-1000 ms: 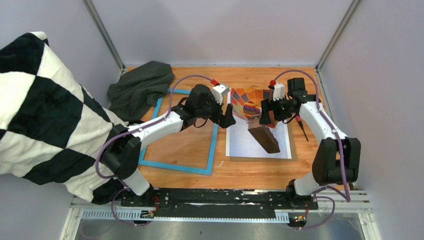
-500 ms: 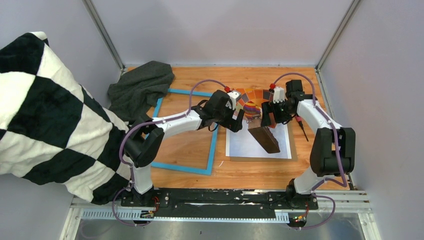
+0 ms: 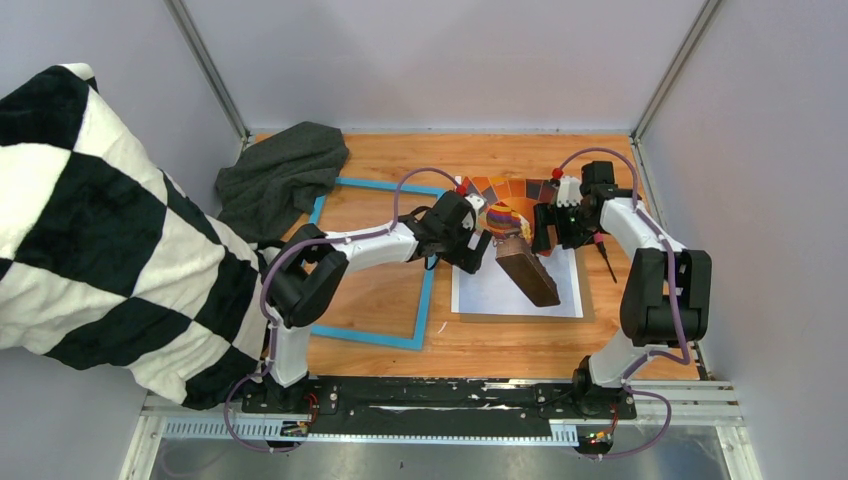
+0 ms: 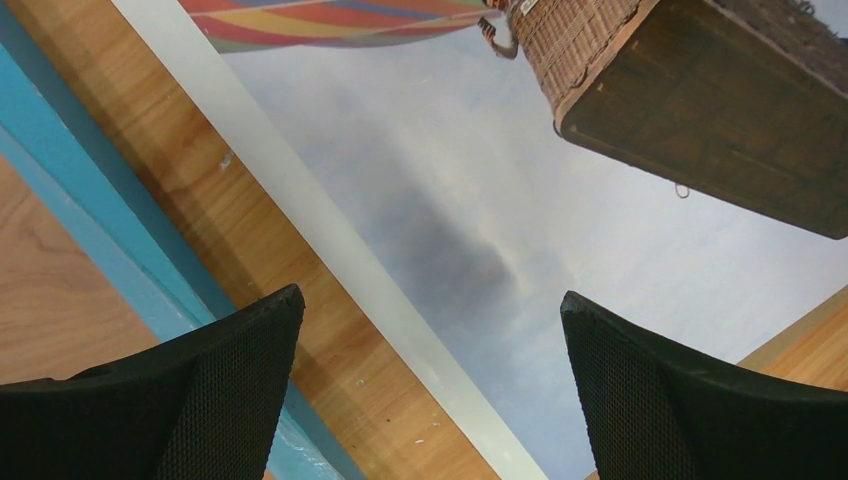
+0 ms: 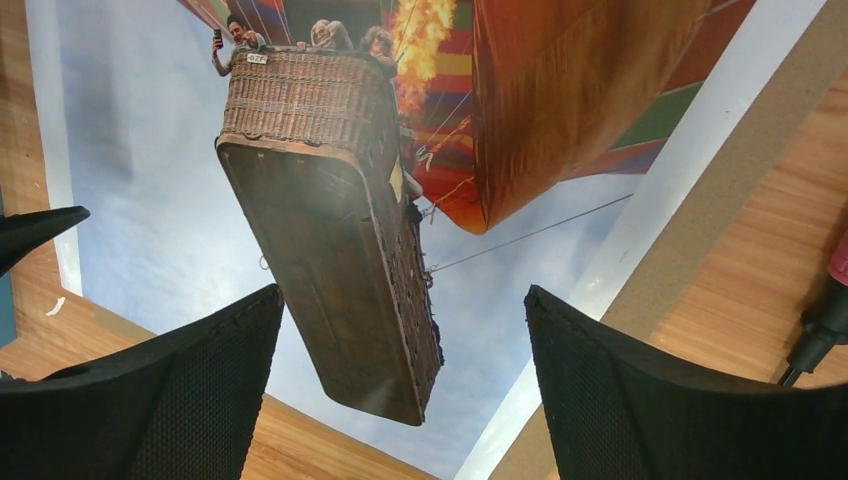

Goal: Take the photo out of the frame
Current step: Move the photo to the photo frame.

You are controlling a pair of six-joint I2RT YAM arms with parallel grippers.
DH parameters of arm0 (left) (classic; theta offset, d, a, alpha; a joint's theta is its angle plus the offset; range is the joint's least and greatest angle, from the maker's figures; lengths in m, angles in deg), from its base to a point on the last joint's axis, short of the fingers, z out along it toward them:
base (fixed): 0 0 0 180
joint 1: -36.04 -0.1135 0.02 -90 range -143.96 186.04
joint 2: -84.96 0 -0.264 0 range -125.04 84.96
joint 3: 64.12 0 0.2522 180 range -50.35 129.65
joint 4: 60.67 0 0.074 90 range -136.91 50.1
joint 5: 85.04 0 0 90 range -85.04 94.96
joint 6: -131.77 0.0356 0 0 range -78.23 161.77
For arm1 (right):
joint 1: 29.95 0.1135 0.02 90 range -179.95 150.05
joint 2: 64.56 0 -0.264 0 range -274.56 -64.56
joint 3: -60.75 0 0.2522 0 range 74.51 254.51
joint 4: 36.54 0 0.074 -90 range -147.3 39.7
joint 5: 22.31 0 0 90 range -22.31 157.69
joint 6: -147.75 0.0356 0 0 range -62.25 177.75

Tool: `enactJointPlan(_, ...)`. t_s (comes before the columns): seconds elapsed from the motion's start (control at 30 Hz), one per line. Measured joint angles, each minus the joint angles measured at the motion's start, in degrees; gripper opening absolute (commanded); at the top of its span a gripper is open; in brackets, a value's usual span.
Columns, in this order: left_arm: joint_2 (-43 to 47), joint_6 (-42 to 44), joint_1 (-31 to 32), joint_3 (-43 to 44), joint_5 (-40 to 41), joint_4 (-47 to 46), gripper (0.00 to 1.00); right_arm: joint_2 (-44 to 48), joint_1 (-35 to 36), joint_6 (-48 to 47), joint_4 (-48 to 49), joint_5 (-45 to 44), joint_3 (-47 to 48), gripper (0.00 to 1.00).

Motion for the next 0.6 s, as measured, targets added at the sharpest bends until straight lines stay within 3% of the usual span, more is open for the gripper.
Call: enactJointPlan(0.6,-3.1,-2.6,0.1,1.2,-0.9,1.8,1.0,-0.8,-1.4,0.6,0.0,-0.7,0.0,0.9)
